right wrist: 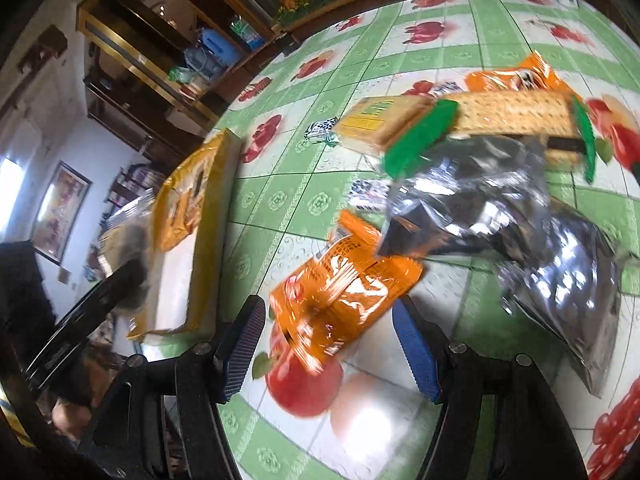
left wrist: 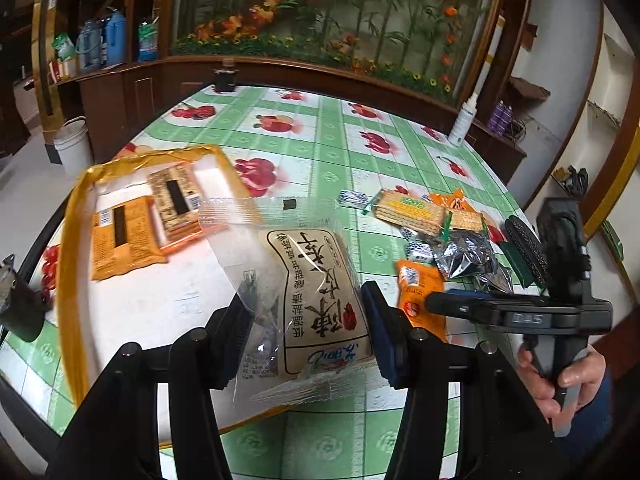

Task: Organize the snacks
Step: 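Carry the clear bag toward the tray while the right gripper grasps orange biscuit packs, then lower both held packs into the tray and open both grippers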

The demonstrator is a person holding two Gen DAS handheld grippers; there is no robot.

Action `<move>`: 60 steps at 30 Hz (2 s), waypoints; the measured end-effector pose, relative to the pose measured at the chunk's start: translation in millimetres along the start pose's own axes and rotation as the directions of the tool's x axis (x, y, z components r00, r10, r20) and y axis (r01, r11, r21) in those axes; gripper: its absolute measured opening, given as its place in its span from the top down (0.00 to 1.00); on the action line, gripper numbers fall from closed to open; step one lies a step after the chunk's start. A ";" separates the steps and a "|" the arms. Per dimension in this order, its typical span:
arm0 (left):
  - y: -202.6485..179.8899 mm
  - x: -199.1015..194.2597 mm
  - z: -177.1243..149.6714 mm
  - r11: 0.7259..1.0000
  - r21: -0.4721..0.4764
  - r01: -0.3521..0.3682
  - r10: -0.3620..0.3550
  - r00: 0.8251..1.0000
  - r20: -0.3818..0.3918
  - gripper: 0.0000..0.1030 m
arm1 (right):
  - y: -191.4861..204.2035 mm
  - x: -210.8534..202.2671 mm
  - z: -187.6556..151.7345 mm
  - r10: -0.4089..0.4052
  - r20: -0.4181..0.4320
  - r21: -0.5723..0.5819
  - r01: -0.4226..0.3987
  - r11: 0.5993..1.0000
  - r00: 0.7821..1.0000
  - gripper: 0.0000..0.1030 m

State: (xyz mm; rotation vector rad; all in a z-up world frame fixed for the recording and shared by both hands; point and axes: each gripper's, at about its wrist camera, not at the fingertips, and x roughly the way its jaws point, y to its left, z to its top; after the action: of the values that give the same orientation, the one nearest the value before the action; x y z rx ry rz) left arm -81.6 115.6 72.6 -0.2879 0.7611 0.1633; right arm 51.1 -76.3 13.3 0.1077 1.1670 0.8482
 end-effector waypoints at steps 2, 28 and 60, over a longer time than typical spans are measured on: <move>3.7 -2.6 -1.1 1.000 -0.004 -0.007 0.007 1.000 0.008 0.49 | 15.5 10.2 6.7 -0.056 -0.004 -0.046 0.056 0.997 0.998 0.33; 19.8 3.3 -13.3 0.998 -0.028 -0.059 0.059 0.998 0.026 0.49 | 62.4 13.0 -5.2 -0.187 0.142 -0.244 0.217 0.945 0.972 0.59; 84.9 -4.8 -21.7 0.963 -0.125 -0.238 0.249 0.966 0.076 0.49 | 156.4 40.8 2.3 0.060 0.168 -0.314 -0.004 0.950 0.984 0.59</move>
State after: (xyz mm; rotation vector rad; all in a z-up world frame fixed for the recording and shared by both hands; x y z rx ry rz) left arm -120.3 189.1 44.3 -0.2932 0.6962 0.4520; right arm -24.5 58.9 59.5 -0.0587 0.8562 1.0217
